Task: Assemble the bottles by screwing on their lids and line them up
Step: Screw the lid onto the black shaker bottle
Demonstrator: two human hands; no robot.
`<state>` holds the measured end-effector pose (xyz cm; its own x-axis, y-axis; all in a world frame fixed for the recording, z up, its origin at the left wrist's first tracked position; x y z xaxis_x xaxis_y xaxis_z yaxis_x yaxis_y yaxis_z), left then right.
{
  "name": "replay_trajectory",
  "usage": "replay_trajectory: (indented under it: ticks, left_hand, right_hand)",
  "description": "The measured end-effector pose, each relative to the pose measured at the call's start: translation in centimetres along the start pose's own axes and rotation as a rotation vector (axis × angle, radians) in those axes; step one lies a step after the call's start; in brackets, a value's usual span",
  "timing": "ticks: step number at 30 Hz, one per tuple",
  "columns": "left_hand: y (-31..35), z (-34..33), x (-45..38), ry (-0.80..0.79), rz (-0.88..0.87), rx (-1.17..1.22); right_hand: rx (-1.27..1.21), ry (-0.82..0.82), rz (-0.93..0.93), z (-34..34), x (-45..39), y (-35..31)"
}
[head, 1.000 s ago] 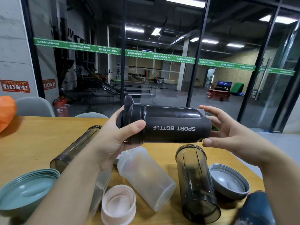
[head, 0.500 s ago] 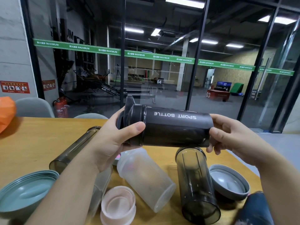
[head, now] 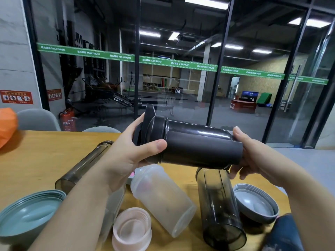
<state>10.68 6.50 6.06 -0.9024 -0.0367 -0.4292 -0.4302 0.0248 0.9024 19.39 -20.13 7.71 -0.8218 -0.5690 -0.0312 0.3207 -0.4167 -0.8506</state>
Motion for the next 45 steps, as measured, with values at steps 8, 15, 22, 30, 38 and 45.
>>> replay_trajectory:
  ticks: [8, 15, 22, 30, 38, 45]
  left_hand:
    - [-0.4, 0.3, -0.2, 0.105, 0.075, 0.082]
    - [-0.5, -0.1, -0.1, 0.091, 0.119, 0.106]
    - [-0.7, 0.0, -0.2, 0.083, 0.145, 0.086]
    - [-0.6, 0.0, -0.1, 0.055, 0.106, 0.000]
    - [-0.5, 0.3, 0.0, 0.025, 0.048, -0.118]
    - [-0.4, 0.2, -0.2, 0.026, 0.009, -0.092]
  right_hand:
    - [-0.106, 0.040, 0.336, 0.5, 0.0, -0.8]
    - [-0.055, 0.106, 0.389, 0.6, 0.1, -0.9]
    - [0.049, 0.171, 0.383, 0.7, 0.2, -0.9]
    - [0.227, 0.205, 0.353, 0.6, 0.4, -1.1]
    - [0.100, 0.011, -0.136, 0.1, -0.5, 0.9]
    - [0.058, -0.041, -0.055, 0.2, -0.9, 0.7]
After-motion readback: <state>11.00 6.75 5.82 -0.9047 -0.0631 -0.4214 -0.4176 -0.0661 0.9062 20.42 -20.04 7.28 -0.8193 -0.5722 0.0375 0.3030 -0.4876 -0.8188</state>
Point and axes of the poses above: each hand's wrist, its own x-axis away from the middle knuckle, its own z-axis out of the back of the hand, y = z × x, the point moved 1 cm from there along -x, towards the middle knuckle, and after that the axes turned 1 degree about x, right-handed, at the moved point
